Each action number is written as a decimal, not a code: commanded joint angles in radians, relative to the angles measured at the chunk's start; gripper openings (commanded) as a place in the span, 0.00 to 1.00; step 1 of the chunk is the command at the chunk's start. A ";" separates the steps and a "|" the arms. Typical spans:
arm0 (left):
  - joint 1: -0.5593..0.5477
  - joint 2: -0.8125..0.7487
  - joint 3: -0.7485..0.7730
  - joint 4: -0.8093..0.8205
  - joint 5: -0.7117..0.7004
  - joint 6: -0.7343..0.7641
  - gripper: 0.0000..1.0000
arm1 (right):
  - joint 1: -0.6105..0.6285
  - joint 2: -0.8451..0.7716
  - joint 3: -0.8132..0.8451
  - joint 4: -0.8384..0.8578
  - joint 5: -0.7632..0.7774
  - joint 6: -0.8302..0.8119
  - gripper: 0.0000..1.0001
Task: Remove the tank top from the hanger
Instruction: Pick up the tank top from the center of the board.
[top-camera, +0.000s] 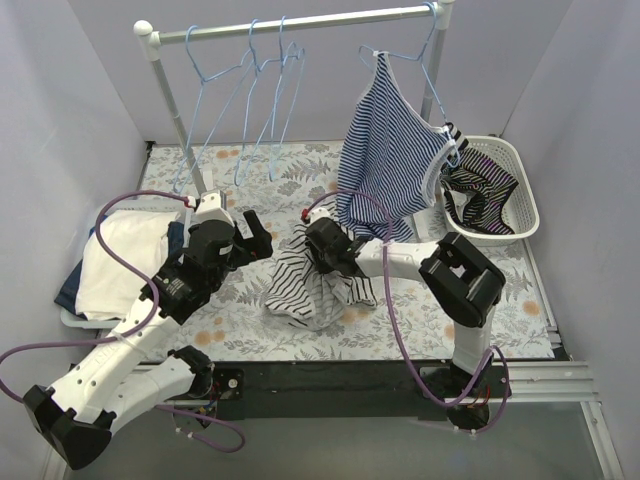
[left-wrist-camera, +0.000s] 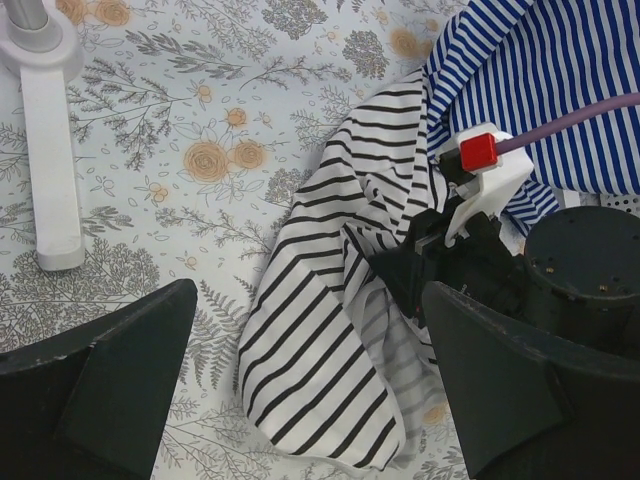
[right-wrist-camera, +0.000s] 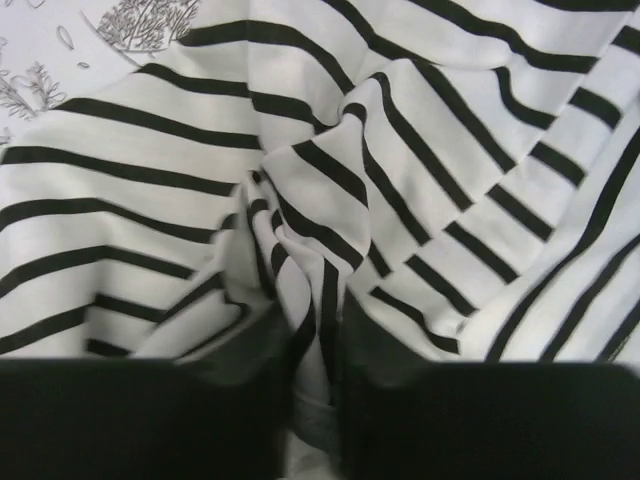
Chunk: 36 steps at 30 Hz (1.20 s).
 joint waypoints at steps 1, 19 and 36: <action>0.002 0.003 0.009 0.014 -0.007 0.011 0.98 | 0.035 -0.046 -0.050 -0.058 -0.033 0.027 0.09; 0.002 0.008 0.001 0.022 0.019 0.010 0.98 | 0.123 -0.697 -0.093 -0.237 0.309 0.030 0.01; 0.002 0.083 0.031 0.046 0.130 0.048 0.98 | -0.069 -1.066 -0.346 -0.780 0.722 0.606 0.01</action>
